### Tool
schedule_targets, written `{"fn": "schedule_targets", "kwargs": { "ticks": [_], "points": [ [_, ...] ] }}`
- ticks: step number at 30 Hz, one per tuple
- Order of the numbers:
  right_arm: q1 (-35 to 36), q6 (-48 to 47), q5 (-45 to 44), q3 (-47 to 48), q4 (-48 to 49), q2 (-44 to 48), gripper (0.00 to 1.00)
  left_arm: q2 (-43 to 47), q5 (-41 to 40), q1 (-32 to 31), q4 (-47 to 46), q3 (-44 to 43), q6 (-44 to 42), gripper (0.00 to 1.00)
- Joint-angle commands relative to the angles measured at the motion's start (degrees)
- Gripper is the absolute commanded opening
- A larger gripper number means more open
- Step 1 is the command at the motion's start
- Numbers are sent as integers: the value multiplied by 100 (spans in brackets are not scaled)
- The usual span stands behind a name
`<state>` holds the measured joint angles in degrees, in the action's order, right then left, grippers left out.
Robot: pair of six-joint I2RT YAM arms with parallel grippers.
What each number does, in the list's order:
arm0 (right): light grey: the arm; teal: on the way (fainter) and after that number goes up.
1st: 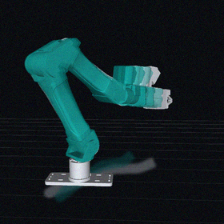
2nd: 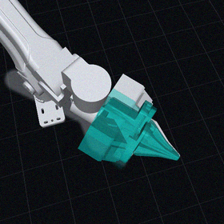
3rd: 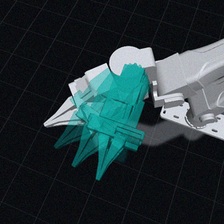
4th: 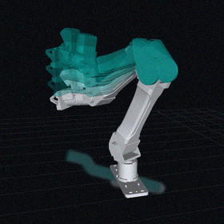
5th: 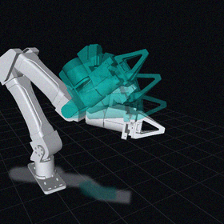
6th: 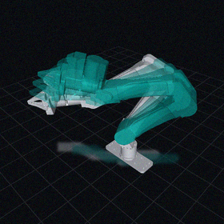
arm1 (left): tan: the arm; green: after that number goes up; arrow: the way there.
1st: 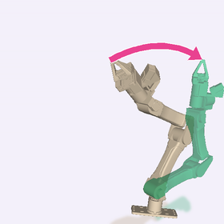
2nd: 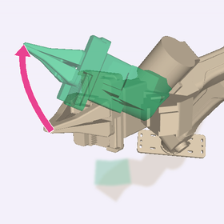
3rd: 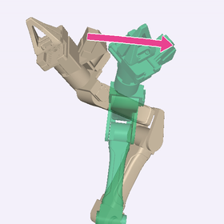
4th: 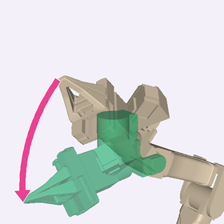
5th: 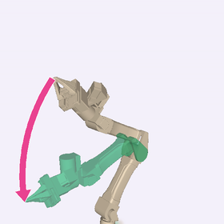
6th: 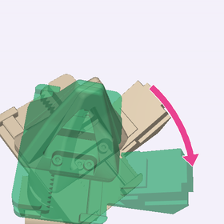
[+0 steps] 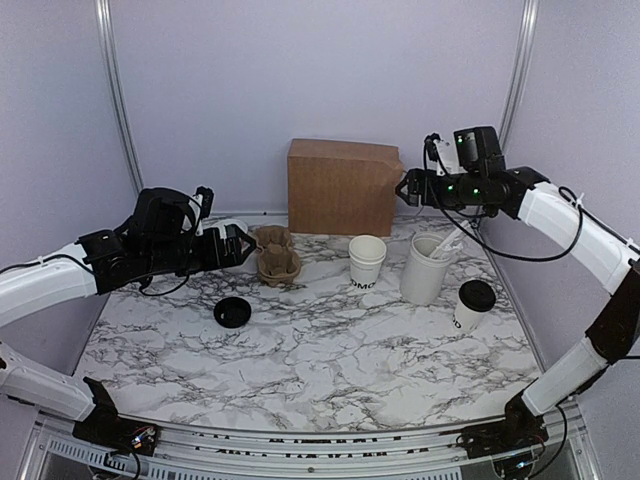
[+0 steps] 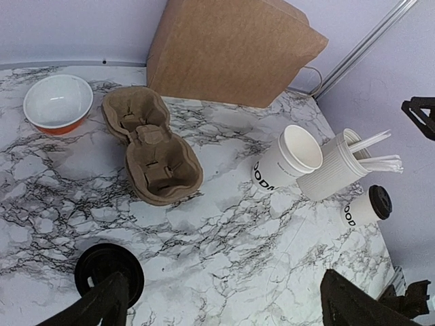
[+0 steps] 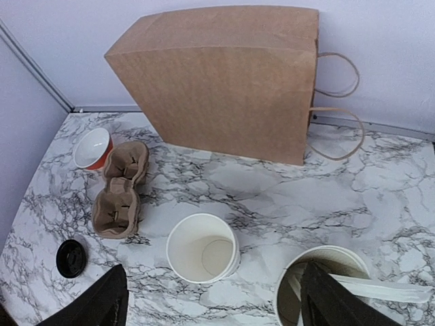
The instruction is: Pack the takeout coffee
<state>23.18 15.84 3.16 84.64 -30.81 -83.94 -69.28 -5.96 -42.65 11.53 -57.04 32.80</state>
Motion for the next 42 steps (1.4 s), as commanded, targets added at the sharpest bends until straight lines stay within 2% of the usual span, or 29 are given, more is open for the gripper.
{"fn": "schedule_targets", "kwargs": {
  "ticks": [1, 5, 9, 13, 17, 28, 42],
  "points": [
    [461, 33, 125, 411, 325, -260, 84, -308, 282, 247, 87, 7, 489, 98],
    [862, 61, 204, 474, 421, -466, 82, -909, 893, 788, -177, -94, 858, 89],
    [1095, 76, 278, 392, 441, -515, 82, -1632, 1424, 1197, -714, -259, 1175, 72],
    [1186, 108, 392, 185, 517, -428, 81, -2441, 1549, 1432, -848, -822, 1161, 50],
    [1198, 154, 535, -56, 641, -261, 81, -3062, 1400, 1478, -711, -1440, 995, 39],
    [1198, 13, 758, -578, 699, 134, 80, -4218, 1092, 1540, -322, -2559, 832, 32],
    [1197, -141, 429, -1467, 519, 1201, 81, -4694, 622, 1452, -298, -2671, 1005, 29]
  ]
}}
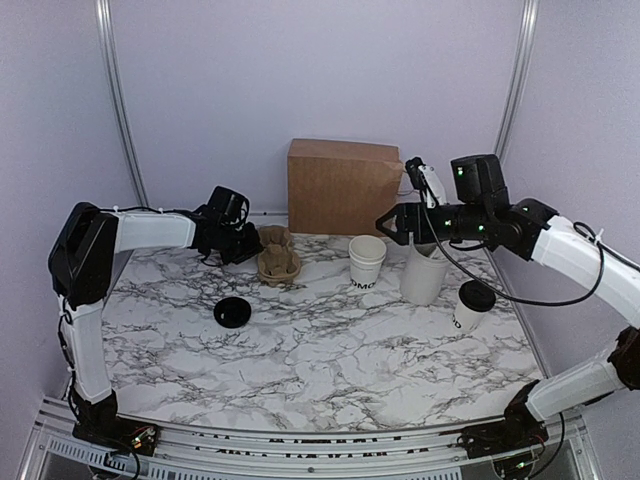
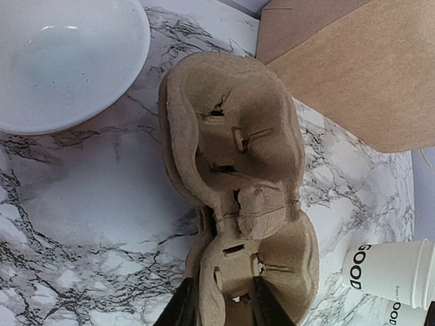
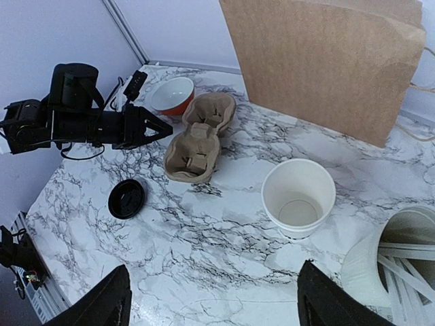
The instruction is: Pack the takeout coffee
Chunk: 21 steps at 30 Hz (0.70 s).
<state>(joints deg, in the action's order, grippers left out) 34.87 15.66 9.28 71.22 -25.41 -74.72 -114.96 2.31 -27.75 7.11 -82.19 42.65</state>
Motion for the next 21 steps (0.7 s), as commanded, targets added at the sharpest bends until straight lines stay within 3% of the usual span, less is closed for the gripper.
{"fn": "schedule_targets", "kwargs": {
  "ticks": [1, 21],
  "points": [
    [30, -147, -202, -153, -36, 313, 81, -171, -211, -69, 144, -191, 9, 29],
    [28, -263, -207, -136, -292, 205, 81, -484, -772, -298, 150, -335, 19, 18]
  ]
}}
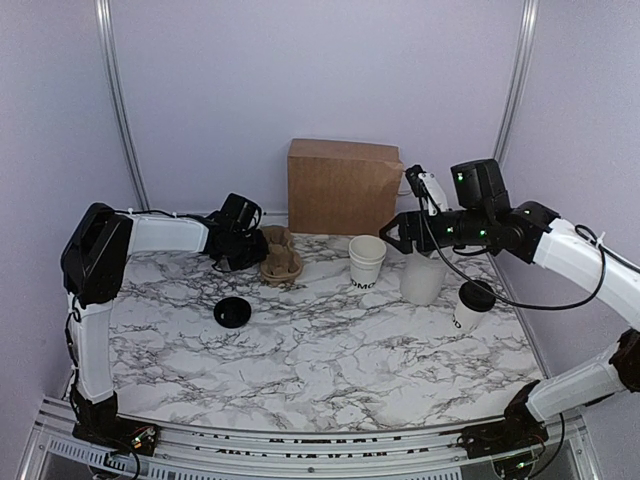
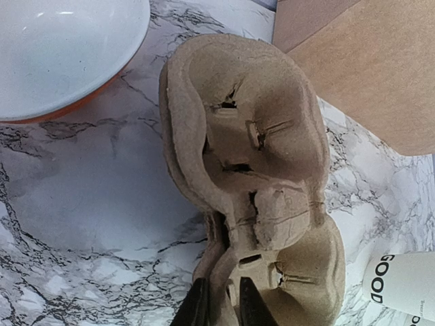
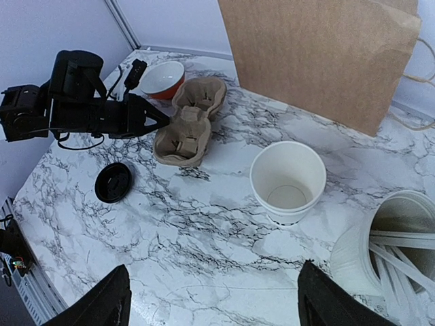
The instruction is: Pack the takeout coffee
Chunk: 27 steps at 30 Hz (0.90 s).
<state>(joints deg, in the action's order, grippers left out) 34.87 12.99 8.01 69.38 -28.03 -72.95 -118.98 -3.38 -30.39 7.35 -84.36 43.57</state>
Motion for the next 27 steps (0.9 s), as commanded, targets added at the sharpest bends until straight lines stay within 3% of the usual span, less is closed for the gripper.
{"fn": "schedule_targets", "kwargs": {
  "ticks": [1, 16, 27],
  "points": [
    [28, 35, -79, 13, -15, 41, 81, -94, -207, -31, 126, -104, -83, 17],
    [29, 209, -89, 15, 56, 32, 81, 0, -86, -39, 199, -120, -386, 0],
    [33, 281, -47, 74, 223, -170, 81, 713, 437, -21, 488, 89, -996, 0]
  ]
}}
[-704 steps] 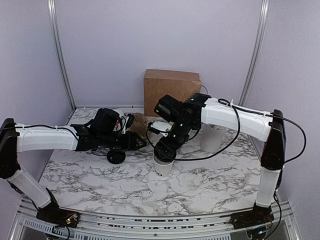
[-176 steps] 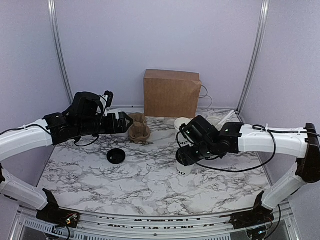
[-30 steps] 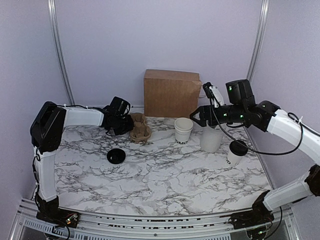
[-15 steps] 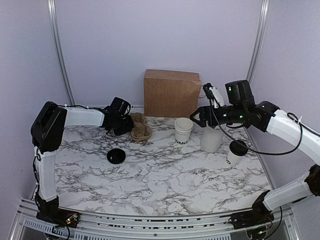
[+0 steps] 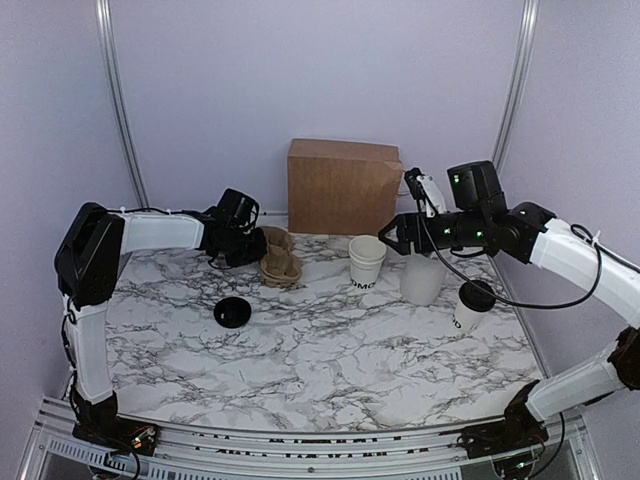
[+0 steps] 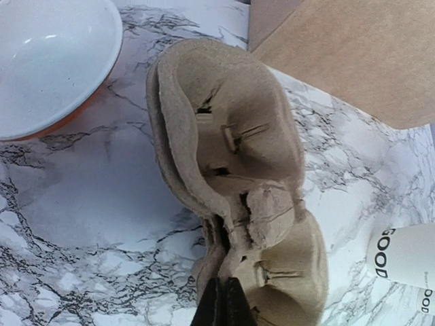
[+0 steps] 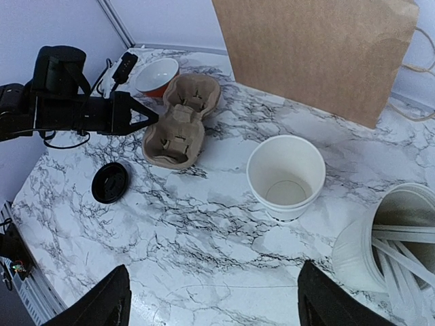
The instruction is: Pack the takeout coffee
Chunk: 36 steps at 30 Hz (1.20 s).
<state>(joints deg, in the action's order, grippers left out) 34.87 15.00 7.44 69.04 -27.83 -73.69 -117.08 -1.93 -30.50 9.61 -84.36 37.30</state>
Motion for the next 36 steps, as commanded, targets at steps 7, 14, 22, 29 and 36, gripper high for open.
{"fn": "schedule_targets", "kwargs": {
  "ticks": [7, 14, 22, 29, 36],
  "points": [
    [28, 117, 110, 151, 282, -268, 81, 959, 782, 22, 258, 408, -566, 0],
    [263, 48, 100, 349, 307, -529, 81, 1323, 1298, 71, 83, 740, -573, 0],
    [293, 51, -119, 413, 344, -525, 81, 1639, 1635, 54, -187, 967, -388, 0],
    [293, -57, -285, 409, 372, -426, 81, 1869, 1624, -135, -484, 1209, -93, 0],
    [290, -257, -831, 314, 197, -52, 81, 2071, 1222, -1031, -853, 1540, 581, 0]
  ]
}}
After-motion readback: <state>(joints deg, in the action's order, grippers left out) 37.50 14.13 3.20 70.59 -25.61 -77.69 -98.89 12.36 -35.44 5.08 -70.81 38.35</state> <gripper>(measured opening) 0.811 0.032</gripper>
